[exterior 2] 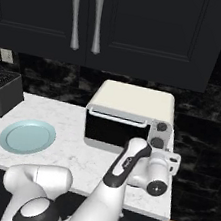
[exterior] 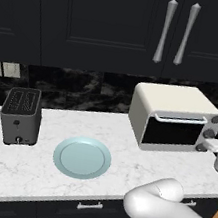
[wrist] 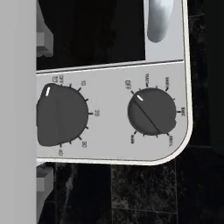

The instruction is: Pick up the kebab skewer and baguette bread, and place them inside the toaster oven. Close the toaster oven door and start by setting the timer.

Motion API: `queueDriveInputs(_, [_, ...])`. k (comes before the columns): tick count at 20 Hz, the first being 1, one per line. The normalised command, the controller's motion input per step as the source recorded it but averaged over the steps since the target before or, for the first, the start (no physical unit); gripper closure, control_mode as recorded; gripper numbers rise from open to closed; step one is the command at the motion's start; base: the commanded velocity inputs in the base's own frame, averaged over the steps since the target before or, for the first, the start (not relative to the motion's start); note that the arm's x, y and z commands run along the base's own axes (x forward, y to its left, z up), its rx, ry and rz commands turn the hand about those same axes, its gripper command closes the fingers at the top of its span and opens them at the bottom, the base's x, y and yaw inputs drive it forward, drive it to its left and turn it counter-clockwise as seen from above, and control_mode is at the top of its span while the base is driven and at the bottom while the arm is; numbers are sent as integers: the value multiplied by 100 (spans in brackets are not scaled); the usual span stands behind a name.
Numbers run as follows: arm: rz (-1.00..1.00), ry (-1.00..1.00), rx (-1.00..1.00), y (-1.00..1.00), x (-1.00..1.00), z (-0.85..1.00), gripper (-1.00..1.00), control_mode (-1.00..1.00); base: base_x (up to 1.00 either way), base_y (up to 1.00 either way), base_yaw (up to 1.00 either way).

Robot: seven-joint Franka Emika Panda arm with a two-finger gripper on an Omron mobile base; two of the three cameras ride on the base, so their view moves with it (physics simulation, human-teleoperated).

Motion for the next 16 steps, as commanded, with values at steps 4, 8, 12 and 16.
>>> queueDriveInputs(4, [0, -3, 5, 5, 3, -12, -100, -100, 0, 0, 0])
queueDriveInputs(8, [0, -1, 5, 0, 12, -1, -100, -100, 0, 0, 0])
queueDriveInputs(12, [0, -1, 6, 0, 19, 0, -100, -100, 0, 0, 0])
queueDriveInputs(16, [0, -5, 5, 0, 12, 0, -100, -100, 0, 0, 0])
